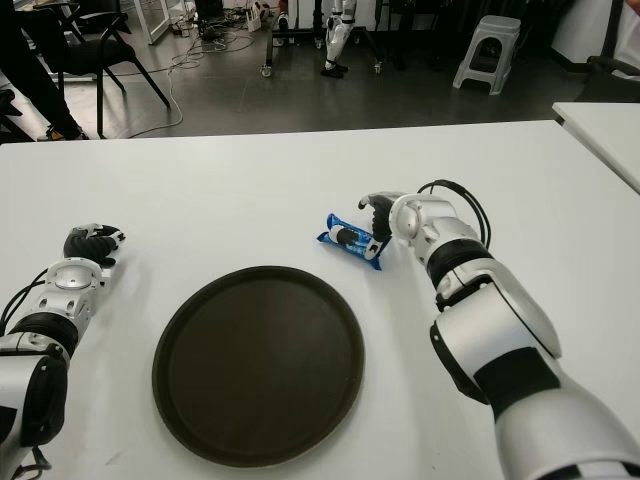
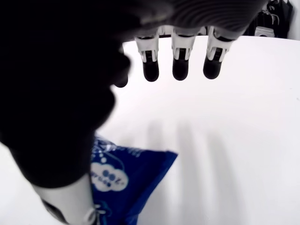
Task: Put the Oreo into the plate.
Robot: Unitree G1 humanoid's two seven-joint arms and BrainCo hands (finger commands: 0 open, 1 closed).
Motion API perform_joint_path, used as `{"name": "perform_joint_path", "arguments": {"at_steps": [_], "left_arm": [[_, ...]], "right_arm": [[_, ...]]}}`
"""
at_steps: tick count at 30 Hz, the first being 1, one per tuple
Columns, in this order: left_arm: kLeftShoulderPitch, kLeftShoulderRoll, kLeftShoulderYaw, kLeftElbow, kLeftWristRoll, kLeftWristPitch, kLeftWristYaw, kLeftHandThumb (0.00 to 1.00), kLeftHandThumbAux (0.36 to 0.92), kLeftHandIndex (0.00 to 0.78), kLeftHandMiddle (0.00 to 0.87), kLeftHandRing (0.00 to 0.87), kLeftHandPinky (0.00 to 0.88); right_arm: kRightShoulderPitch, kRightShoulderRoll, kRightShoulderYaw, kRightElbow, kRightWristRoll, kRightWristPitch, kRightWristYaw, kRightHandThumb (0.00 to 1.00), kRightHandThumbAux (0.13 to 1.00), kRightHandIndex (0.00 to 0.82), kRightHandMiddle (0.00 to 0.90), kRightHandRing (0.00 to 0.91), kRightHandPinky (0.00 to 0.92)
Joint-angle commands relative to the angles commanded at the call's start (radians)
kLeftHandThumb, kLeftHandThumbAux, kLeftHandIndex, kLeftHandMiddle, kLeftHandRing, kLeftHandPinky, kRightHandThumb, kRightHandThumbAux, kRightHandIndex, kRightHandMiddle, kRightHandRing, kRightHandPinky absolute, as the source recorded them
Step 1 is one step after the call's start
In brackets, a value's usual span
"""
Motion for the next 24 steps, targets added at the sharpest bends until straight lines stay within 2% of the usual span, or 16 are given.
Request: {"name": "perform_joint_path", "arguments": {"at_steps": [11,24], "left_arm": [[-0.002,0.001,-0.004,0.003,0.003,0.01,0.003,0.684,0.722,0.399,0.182,0.199,0.208],[-0.006,0.0,-0.004,0.002,0.001,0.015,0.0,0.683,0.723,0.399,0.185,0.205,0.234]], "right_arm": [[-0.006,0.002,0.033,0.005,-0.018,0.014,0.006,0.0,0.857,0.0,0.0,0.0,0.0],[-0.018,0.035,-0.01,-0.009,0.037,0.056,0.051,0.0,0.828,0.0,0.0,0.0,0.0]]}}
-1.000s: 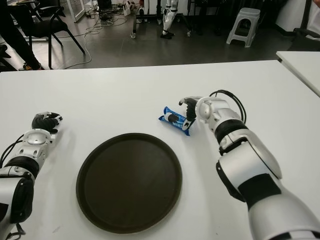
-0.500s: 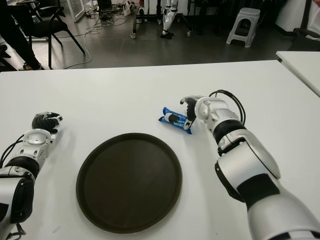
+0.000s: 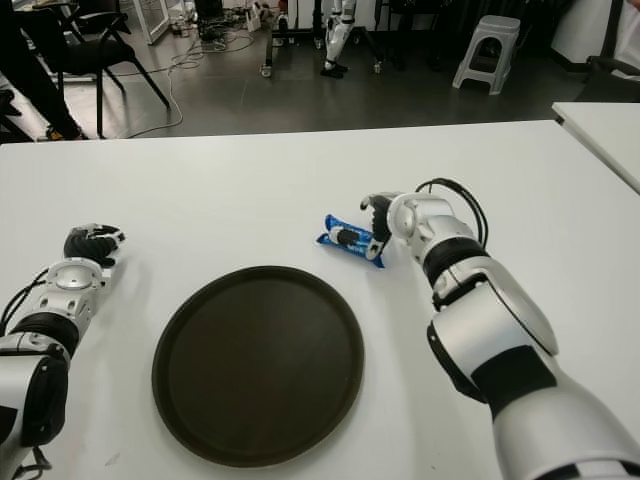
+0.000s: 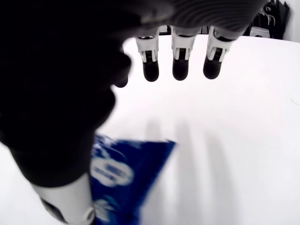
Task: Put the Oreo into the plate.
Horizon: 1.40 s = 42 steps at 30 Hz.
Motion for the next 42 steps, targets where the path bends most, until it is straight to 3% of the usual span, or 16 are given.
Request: {"name": "perform_joint_path", "arguments": {"at_steps": [9,17,42], "left_arm": [[-0.001,-0.001,0.003,0.001,-0.003,0.001,-0.004,0.684,0.721,0.4,0.212,0.231,0.26],[0.0,-0.001,0.003,0.001,-0.002,0.002,0.002,0.68,0.722,0.399,0.182,0.198,0.217],[0.0,0.0,0.003,-0.003,-0.005,0.003,-0.001,0.686,0.72,0.403,0.208,0.234,0.255]], "right_arm": [[0.018,0.023,-0.069,0.012,0.067,0.016,-0.01,0.0,0.797,0.0,0.0,0.0,0.0],[0.025,0.03,-0.112,0.002,0.114,0.001,-0.021,0.0,0.804,0.0,0.0,0.0,0.0],[0.012,0.068,-0.131,-0.014,0.142,0.048,-0.013,0.0,0.781,0.008,0.019,0.0,0.0]]}}
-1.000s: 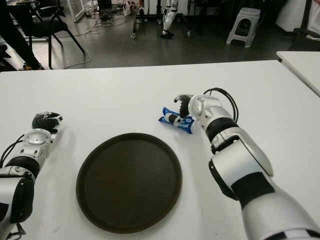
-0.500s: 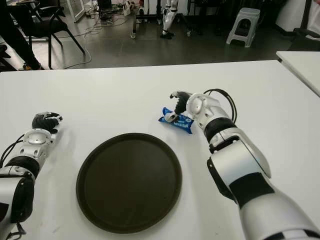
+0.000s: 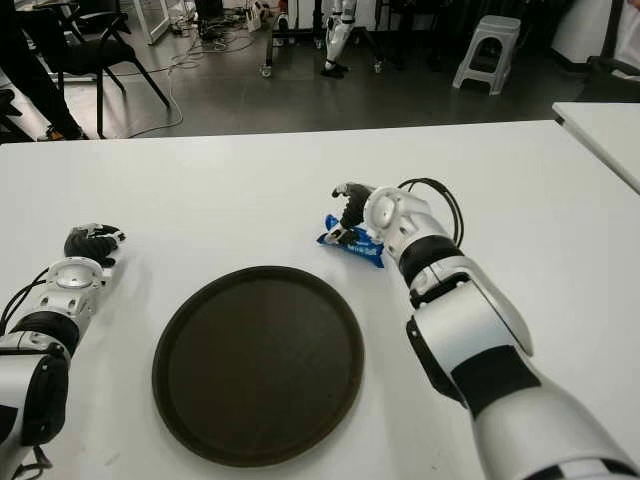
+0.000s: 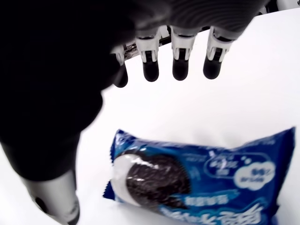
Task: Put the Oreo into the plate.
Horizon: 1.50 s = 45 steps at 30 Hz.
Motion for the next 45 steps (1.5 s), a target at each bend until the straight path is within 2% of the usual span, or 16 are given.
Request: {"name": "perform_joint_path", "arguments": {"at_steps": [9,13,23,35,41,45], "left_arm": [[0.001,0.0,0.007,0.001,-0.004,0.0,-0.002,0.685,0.72,0.403,0.217,0.231,0.26],[0.002,0.0,0.01,0.001,-0.005,-0.003,-0.004,0.687,0.719,0.406,0.218,0.222,0.235],[0.005,0.003,0.013,0.001,-0.004,-0.009,-0.012,0.69,0.718,0.41,0.258,0.258,0.26],[0.008,0.006,0.011,0.004,0.003,-0.006,-0.008,0.679,0.722,0.401,0.213,0.221,0.213],[0.009,0.007,0.012,0.003,0.003,-0.01,-0.007,0.685,0.718,0.407,0.258,0.274,0.283],[0.01,0.008,0.016,0.003,-0.001,-0.012,-0.013,0.687,0.718,0.407,0.266,0.28,0.283]], "right_arm": [[0.003,-0.003,-0.006,-0.005,0.02,-0.004,0.011,0.0,0.792,0.0,0.001,0.0,0.0],[0.004,-0.011,0.004,-0.006,0.012,-0.002,0.016,0.0,0.802,0.0,0.0,0.0,0.0],[0.014,-0.014,0.022,0.018,-0.009,0.021,-0.004,0.0,0.804,0.0,0.0,0.0,0.0],[0.008,-0.019,0.061,0.019,-0.045,0.042,-0.013,0.0,0.809,0.0,0.002,0.0,0.0],[0.002,-0.023,0.08,0.021,-0.062,0.065,0.005,0.0,0.8,0.0,0.01,0.0,0.0],[0.002,-0.03,0.079,0.018,-0.06,0.069,0.013,0.0,0.798,0.0,0.014,0.0,0.0]]}}
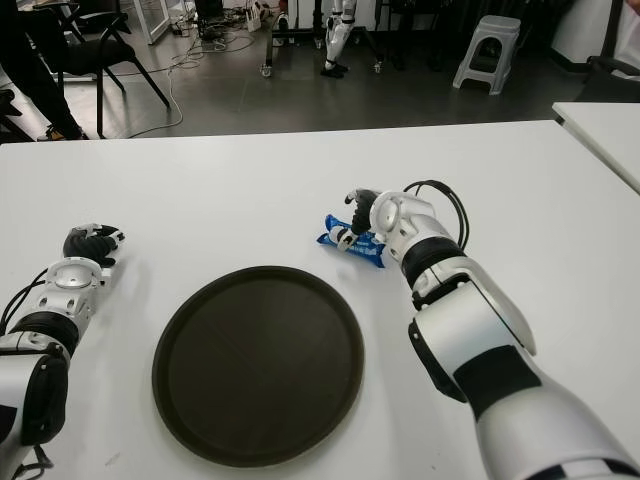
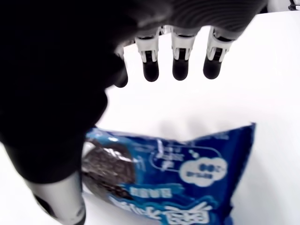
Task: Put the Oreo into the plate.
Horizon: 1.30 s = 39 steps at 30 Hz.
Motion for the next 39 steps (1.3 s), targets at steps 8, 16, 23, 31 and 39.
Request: {"name": "perform_joint_path", "arguments": {"at_steps": [8,16,23,31,39], "left_arm": [[-0.001,0.0,-0.004,0.0,0.004,-0.004,-0.009,0.687,0.717,0.412,0.309,0.306,0.276],[0.002,0.003,-0.008,-0.002,0.007,-0.016,-0.023,0.689,0.718,0.415,0.351,0.344,0.302],[0.001,0.002,-0.011,-0.001,0.008,-0.013,-0.016,0.689,0.72,0.411,0.352,0.362,0.333],[0.0,-0.001,-0.006,-0.001,0.002,-0.013,-0.018,0.691,0.719,0.412,0.417,0.432,0.395],[0.002,-0.003,0.001,-0.002,-0.003,-0.02,-0.013,0.69,0.718,0.409,0.376,0.393,0.372]], "right_arm": [[0.001,-0.01,0.018,-0.004,-0.016,-0.016,0.005,0.0,0.815,0.0,0.018,0.0,0.0],[0.003,-0.011,0.01,-0.005,-0.009,-0.003,0.001,0.0,0.817,0.0,0.024,0.0,0.0],[0.0,-0.008,0.038,0.011,-0.038,0.006,0.014,0.0,0.818,0.0,0.025,0.0,0.0],[0.013,-0.005,0.005,0.014,-0.006,0.001,-0.002,0.0,0.792,0.008,0.025,0.0,0.0],[0.01,-0.004,0.018,0.003,-0.016,-0.02,0.031,0.0,0.778,0.008,0.032,0.0,0.0]]}}
